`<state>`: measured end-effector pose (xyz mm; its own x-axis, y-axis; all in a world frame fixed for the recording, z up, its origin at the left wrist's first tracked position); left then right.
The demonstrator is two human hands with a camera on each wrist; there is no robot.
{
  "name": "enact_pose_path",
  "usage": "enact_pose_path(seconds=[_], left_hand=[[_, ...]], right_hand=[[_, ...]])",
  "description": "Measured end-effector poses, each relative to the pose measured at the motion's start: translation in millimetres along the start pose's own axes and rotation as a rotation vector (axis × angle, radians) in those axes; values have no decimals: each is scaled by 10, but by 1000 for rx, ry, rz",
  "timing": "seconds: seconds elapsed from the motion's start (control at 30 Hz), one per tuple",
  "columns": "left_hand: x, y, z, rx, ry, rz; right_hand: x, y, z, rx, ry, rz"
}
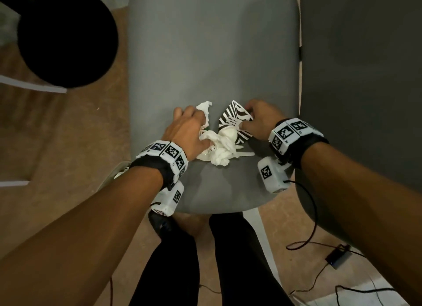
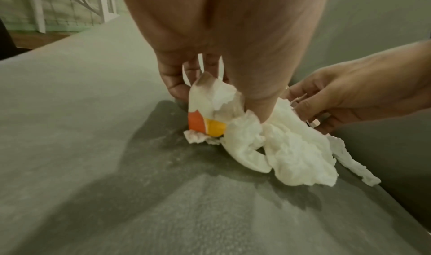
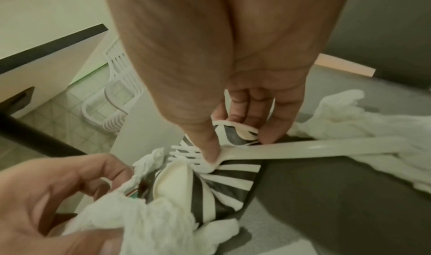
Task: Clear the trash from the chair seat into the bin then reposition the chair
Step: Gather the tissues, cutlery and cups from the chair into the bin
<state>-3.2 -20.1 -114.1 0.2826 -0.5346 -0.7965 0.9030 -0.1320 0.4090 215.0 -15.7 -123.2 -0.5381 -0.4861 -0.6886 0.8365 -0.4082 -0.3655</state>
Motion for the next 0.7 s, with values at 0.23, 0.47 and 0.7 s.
enact_pose_path(seconds=[0.23,0.47,0.7], left_hand=[[-14,-268,167,-183,37,195],[77,-424,320,-296,105,374],[11,-434,397,-281,222,522]], right_hand=[[89,-185,-14,50,122,-102],[181,-425,68,-33,29,-114],[198,-667,100,-186,-57,-197]])
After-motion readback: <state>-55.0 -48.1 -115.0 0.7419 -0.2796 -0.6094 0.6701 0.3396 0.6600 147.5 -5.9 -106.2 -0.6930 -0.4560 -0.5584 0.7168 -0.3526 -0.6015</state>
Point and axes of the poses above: each hand's wrist, its own z-axis away from the middle knuckle, its own x-axis out of the palm, y = z × x, the point moved 1 cm from there along -z, towards the middle knuckle, and after that the axes turned 5 degrees about y, right-handed, at the moved point
